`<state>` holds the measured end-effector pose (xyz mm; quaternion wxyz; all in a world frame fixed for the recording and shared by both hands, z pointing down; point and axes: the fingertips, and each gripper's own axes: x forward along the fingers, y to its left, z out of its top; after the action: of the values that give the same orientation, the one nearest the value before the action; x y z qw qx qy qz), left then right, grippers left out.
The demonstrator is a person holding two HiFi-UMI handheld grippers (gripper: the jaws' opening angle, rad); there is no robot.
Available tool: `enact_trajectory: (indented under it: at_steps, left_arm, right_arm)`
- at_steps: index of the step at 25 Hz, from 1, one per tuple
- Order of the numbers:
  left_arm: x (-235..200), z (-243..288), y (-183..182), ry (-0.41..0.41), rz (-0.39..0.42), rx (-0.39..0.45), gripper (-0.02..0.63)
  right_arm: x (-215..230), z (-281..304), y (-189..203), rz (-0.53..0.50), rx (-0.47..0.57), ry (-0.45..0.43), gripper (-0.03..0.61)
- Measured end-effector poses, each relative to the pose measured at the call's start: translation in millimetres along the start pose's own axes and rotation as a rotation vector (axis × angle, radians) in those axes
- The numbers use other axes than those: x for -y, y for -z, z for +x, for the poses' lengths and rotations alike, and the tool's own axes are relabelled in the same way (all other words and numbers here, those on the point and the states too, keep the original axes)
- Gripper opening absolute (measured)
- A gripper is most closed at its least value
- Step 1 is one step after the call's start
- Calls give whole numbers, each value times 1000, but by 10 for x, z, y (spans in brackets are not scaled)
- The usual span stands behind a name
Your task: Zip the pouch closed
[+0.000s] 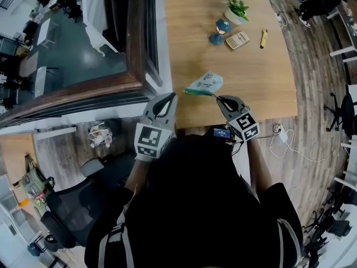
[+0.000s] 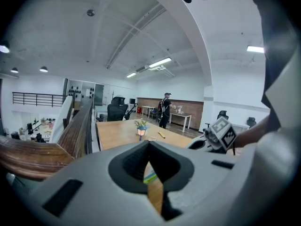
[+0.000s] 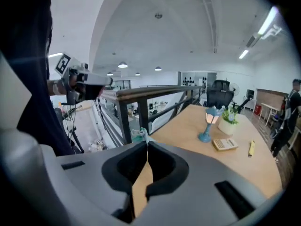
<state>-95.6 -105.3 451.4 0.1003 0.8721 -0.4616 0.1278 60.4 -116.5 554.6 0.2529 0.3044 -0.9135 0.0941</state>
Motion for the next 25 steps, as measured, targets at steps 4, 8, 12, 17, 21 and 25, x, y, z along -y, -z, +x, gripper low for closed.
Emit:
enact_trajectory:
  at_steps: [4, 8, 12, 17, 21, 25]
  left_arm:
    - [206, 26, -75, 86, 40, 21, -2]
    - [387, 32, -144, 152, 58, 46, -2]
    - [556, 36, -273, 211, 61, 81, -2]
    - [702, 42, -430, 261, 73, 122, -2]
    - [781, 52, -463, 290, 78, 126, 6]
    - [831, 33, -507, 305, 92, 140, 11]
  right_arm:
    - [-110, -201, -512, -3, 125, 18, 21]
    - [-233, -397, -911, 35, 256, -8, 21]
    - [-324, -522, -1099, 25, 308, -12, 21]
    - [-390, -584, -1187, -13, 318, 0, 21]
    - [-418, -602, -1232, -14, 329, -2, 21]
    - [-487, -636, -1297, -24, 344, -12, 21]
